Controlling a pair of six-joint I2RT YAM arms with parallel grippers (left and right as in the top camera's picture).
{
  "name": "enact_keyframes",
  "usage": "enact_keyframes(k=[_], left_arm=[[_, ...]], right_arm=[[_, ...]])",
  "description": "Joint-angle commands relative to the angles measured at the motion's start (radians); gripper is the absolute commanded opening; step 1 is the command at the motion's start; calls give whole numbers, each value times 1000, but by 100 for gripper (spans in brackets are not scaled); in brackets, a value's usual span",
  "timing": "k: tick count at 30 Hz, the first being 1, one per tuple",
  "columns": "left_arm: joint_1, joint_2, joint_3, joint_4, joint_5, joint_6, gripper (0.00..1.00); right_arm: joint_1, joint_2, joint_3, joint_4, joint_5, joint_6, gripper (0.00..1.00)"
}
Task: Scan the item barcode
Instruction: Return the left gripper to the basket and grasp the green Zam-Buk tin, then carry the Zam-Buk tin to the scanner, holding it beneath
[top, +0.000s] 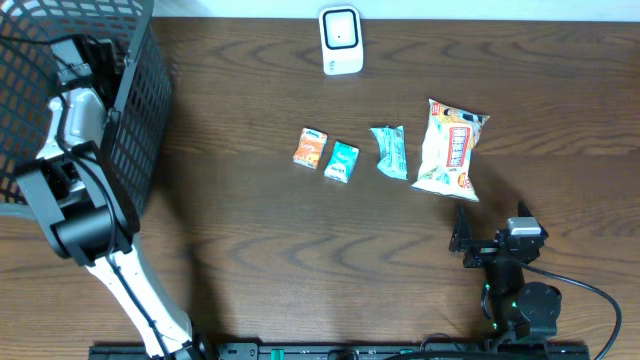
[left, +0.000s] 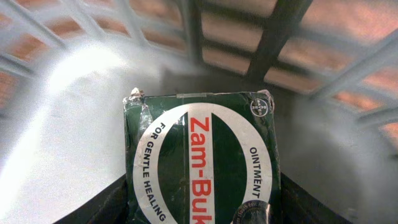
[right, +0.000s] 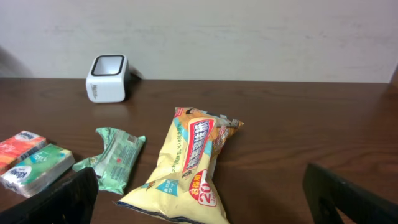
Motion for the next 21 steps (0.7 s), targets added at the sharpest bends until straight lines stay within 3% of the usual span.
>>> enact_keyframes(k=[1, 14, 18, 21], left_arm=[[0, -130, -5, -12, -13, -38, 60], [0, -571, -5, -55, -7, -238, 60], [-1, -689, -5, -73, 87, -325, 61], [-8, -740, -5, -97, 247, -394, 61]], right_arm=[[9, -6, -2, -2, 5, -8, 99], [9, -6, -2, -3, 5, -8, 99], [9, -6, -2, -3, 5, -8, 99], [9, -6, -2, -3, 5, -8, 99]])
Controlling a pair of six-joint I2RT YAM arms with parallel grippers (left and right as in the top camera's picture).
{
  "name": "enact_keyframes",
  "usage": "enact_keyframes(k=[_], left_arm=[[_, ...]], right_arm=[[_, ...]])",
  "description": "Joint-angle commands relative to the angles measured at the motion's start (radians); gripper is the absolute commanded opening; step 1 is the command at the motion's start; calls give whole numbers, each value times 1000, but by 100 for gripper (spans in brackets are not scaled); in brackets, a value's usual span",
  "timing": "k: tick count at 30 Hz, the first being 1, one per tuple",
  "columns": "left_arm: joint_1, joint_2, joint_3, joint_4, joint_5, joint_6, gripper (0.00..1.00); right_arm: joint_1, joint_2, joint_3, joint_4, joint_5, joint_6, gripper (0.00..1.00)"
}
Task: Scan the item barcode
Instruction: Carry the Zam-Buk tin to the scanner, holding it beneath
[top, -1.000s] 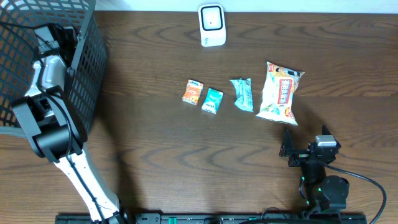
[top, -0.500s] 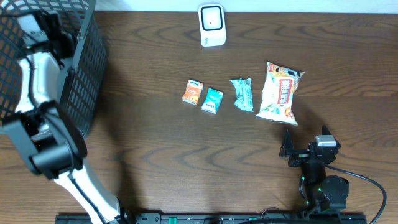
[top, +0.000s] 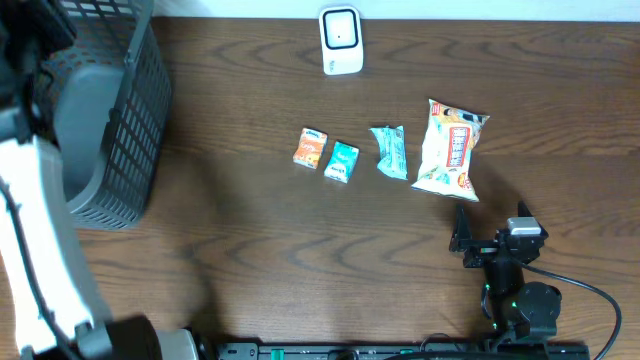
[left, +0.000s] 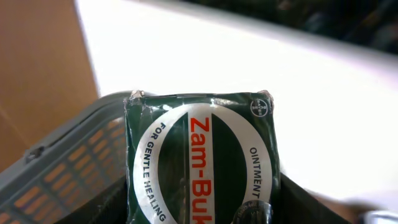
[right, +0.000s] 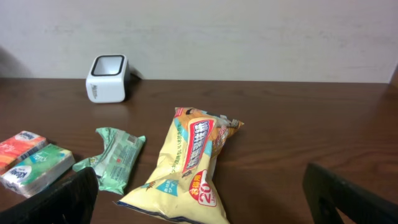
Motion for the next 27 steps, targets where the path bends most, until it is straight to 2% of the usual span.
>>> enact_keyframes(k=[1, 5, 7, 13, 21, 25, 27], left_arm=[[-13, -48, -2, -35, 238, -116, 60], [-63, -55, -2, -153, 415, -122, 61], [-110, -47, -3, -239, 417, -121, 60], [-226, -21, -6, -349, 411, -117, 60], [-420, 42, -12, -521, 155, -117, 60], [-506, 102, -38, -549, -10, -118, 60], [-538, 142, -52, -552, -47, -118, 60]], right_arm=[[9, -6, -2, -3, 5, -8, 99], [9, -6, -2, -3, 5, -8, 99], [9, -6, -2, -3, 5, -8, 99], [9, -6, -2, -3, 5, -8, 99], [9, -6, -2, -3, 5, -8, 99], [9, -6, -2, -3, 5, -8, 99], [9, -6, -2, -3, 5, -8, 100]])
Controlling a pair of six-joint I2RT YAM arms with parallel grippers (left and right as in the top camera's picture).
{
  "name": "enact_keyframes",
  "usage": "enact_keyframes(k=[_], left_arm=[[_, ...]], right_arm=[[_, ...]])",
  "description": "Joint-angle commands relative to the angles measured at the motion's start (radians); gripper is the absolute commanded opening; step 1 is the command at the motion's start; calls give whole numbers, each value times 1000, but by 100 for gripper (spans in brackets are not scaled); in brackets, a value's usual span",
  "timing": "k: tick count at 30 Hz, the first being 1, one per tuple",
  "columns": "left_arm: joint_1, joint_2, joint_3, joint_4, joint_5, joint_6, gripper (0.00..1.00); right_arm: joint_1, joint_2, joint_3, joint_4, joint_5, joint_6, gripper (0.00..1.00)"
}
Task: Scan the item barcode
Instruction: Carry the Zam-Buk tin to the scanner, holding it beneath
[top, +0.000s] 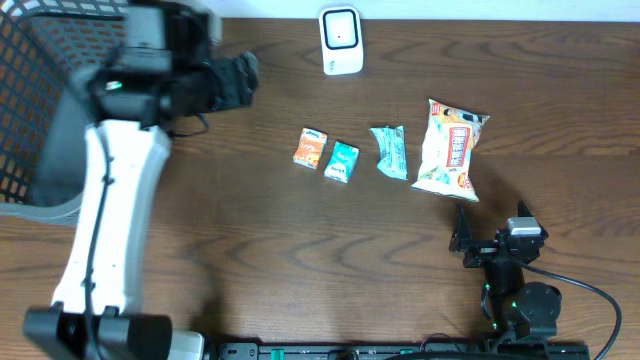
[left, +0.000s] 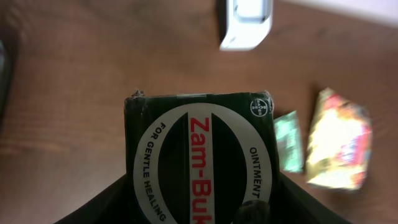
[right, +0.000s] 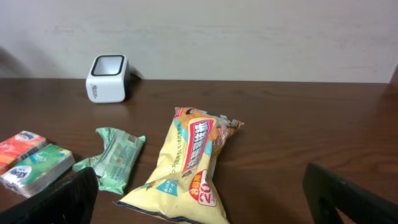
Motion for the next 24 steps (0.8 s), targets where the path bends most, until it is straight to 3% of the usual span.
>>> enact_keyframes(k=[1, 14, 24], left_arm=[[-49, 79, -37, -6, -145, -6, 60], [-107, 430, -58, 75, -210, -5, 60], [-108, 520, -58, 100, -226, 2, 60]], right_arm=[[9, -6, -2, -3, 5, -8, 99], [9, -6, -2, -2, 5, -8, 99], [9, -6, -2, -3, 5, -8, 99]])
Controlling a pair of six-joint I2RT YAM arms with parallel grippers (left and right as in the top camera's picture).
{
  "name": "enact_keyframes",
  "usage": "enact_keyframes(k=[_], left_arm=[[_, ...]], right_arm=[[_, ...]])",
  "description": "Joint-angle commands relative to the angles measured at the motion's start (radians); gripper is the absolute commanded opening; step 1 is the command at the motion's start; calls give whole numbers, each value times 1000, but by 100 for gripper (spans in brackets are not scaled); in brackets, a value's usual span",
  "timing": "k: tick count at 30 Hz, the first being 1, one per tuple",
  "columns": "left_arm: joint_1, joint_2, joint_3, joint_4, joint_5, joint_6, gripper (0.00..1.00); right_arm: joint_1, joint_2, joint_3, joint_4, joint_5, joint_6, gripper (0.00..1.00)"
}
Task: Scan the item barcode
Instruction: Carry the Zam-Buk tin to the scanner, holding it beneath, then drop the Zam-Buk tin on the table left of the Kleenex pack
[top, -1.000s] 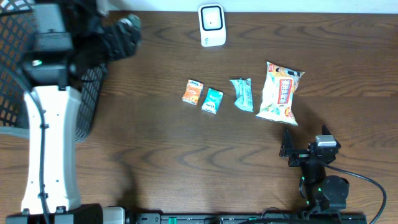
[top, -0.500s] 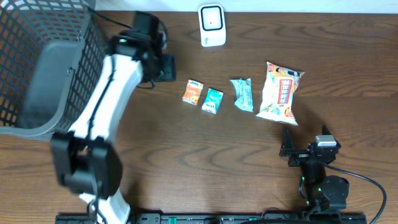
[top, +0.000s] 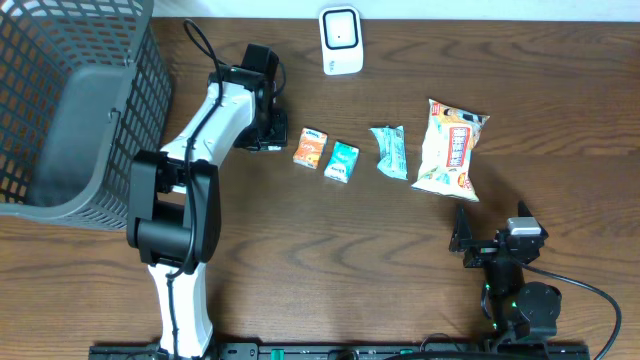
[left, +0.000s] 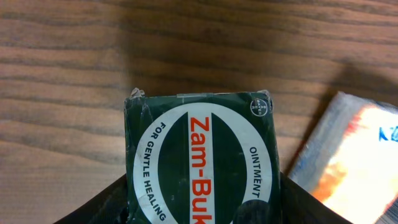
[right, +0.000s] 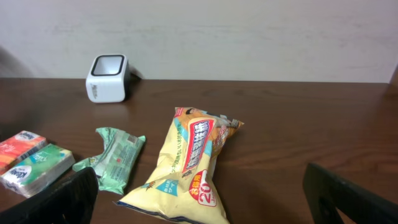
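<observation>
The dark green Zam-Buk ointment box (left: 202, 155) fills the left wrist view, held between the fingers of my left gripper (top: 262, 132), which is shut on it low over the table, just left of the orange packet (top: 310, 146). The white barcode scanner (top: 341, 40) stands at the table's far edge, above and right of that gripper. My right gripper (right: 199, 199) rests open near the front right, its fingers wide apart, facing the yellow snack bag (right: 189, 162).
A grey mesh basket (top: 75, 100) sits at the far left. In a row lie the orange packet, a teal packet (top: 342, 160), a green wrapper (top: 390, 152) and the yellow snack bag (top: 450, 148).
My left gripper, still holding the green box, has moved from high over the table left of the scanner down to the table surface beside the orange packet. The right arm has not moved.
My left gripper held the green box inside the basket, then above the basket's rim, then over the table left of the scanner. Now it holds the box low beside the orange packet. The right arm stayed still throughout.
</observation>
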Motion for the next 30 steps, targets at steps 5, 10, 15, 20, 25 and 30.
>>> enact_keyframes(k=[5, 10, 15, 20, 25, 30], left_arm=[[2, 6, -9, 46, -17, 2, 60], [2, 7, -9, 80, 50, 28, 67], [2, 6, -9, 76, 50, 113, 73], [3, -18, 11, 64, 50, 142, 81], [3, -192, 48, 36, 30, 141, 93], [7, -412, 48, -18, 19, 141, 98]], right_arm=[[9, -6, -2, -3, 5, -8, 99], [9, -6, -2, -3, 5, -8, 99], [9, -6, -2, -3, 5, -8, 99], [9, -6, -2, -2, 5, -8, 99], [9, -6, -2, -3, 5, -8, 99], [9, -6, -2, -3, 5, -8, 99]])
